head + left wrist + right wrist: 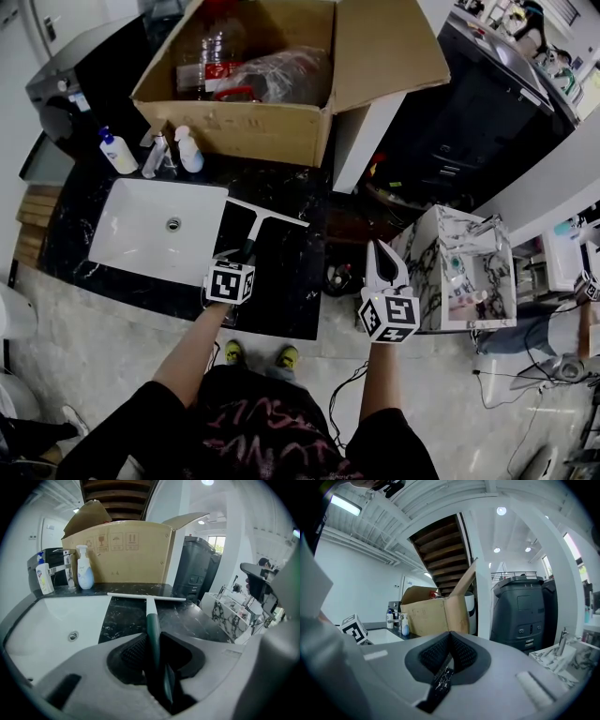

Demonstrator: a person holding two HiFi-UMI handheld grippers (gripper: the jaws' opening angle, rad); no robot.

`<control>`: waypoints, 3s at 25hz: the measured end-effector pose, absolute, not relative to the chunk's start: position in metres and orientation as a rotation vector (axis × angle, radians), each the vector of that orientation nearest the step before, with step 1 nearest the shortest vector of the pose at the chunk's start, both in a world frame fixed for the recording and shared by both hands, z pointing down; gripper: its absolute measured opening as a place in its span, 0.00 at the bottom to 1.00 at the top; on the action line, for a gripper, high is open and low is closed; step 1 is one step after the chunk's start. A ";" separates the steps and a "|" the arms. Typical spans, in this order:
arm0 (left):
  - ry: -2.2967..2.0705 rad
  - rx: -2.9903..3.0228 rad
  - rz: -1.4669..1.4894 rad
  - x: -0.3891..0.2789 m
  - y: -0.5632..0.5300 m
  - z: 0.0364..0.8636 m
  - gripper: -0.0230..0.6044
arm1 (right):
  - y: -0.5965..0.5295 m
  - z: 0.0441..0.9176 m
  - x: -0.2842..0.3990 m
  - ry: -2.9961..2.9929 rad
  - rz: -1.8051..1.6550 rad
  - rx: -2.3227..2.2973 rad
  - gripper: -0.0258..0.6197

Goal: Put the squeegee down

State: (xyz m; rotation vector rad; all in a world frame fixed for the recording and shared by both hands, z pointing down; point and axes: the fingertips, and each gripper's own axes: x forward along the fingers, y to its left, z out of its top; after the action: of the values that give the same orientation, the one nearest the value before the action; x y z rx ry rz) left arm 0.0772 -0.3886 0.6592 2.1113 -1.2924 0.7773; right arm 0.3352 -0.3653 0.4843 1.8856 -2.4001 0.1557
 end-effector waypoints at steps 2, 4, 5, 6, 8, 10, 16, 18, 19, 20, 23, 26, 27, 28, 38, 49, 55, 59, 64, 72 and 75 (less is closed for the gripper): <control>-1.291 2.110 0.786 0.078 -0.388 0.661 0.20 | -0.365 0.485 0.336 -2.397 0.156 1.886 0.04; -1.289 2.110 0.797 0.079 -0.388 0.661 0.20 | -0.366 0.485 0.336 -2.397 0.161 1.889 0.04; -1.285 2.110 0.803 0.079 -0.388 0.661 0.20 | -0.366 0.485 0.336 -2.399 0.163 1.889 0.04; -1.280 2.112 0.809 0.080 -0.388 0.661 0.20 | -0.367 0.486 0.335 -2.402 0.166 1.888 0.04; -1.275 2.122 0.818 0.080 -0.388 0.661 0.21 | -0.368 0.487 0.334 -2.405 0.171 1.886 0.04; -1.277 2.134 0.821 0.079 -0.388 0.661 0.22 | -0.368 0.487 0.332 -2.407 0.171 1.882 0.04; -1.258 2.148 0.796 0.079 -0.387 0.658 0.28 | -0.369 0.483 0.326 -2.420 0.162 1.880 0.04; -1.267 2.162 0.774 0.076 -0.386 0.654 0.29 | -0.369 0.482 0.324 -2.422 0.162 1.877 0.04; -1.269 2.169 0.762 0.075 -0.385 0.651 0.29 | -0.369 0.483 0.323 -2.422 0.162 1.874 0.04; -1.269 2.175 0.750 0.074 -0.384 0.648 0.29 | -0.368 0.483 0.321 -2.421 0.164 1.872 0.04; -1.277 2.187 0.720 0.068 -0.382 0.640 0.29 | -0.366 0.485 0.317 -2.426 0.176 1.871 0.04; -1.298 2.195 0.680 0.060 -0.383 0.627 0.29 | -0.365 0.485 0.310 -2.434 0.176 1.862 0.04; -1.309 2.200 0.657 0.056 -0.384 0.620 0.28 | -0.365 0.484 0.307 -2.436 0.168 1.856 0.04; -1.323 2.207 0.631 0.053 -0.386 0.612 0.27 | -0.365 0.482 0.305 -2.437 0.159 1.850 0.04; -1.416 2.311 0.484 0.025 -0.396 0.542 0.15 | -0.362 0.472 0.288 -2.458 0.147 1.844 0.04; -1.539 2.419 0.336 -0.005 -0.394 0.464 0.04 | -0.352 0.449 0.282 -2.455 0.087 1.871 0.04; -1.583 2.470 0.211 -0.023 -0.390 0.422 0.04 | -0.349 0.444 0.276 -2.466 0.080 1.858 0.04; -1.633 2.514 0.167 -0.028 -0.383 0.400 0.04 | -0.347 0.441 0.273 -2.476 0.074 1.850 0.04; -1.653 2.522 0.153 -0.033 -0.377 0.397 0.04 | -0.346 0.435 0.271 -2.482 0.061 1.841 0.04; -1.669 2.566 0.111 -0.035 -0.374 0.376 0.04 | -0.345 0.427 0.270 -2.505 0.057 1.847 0.04; -1.678 2.589 0.119 -0.036 -0.374 0.371 0.05 | -0.345 0.424 0.266 -2.505 0.041 1.844 0.04</control>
State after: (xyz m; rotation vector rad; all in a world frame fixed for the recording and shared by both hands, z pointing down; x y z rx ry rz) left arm -0.0363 -0.3736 0.3707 2.5886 -1.6778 0.1186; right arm 0.2662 -0.3454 0.4242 1.8436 -2.5053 0.0413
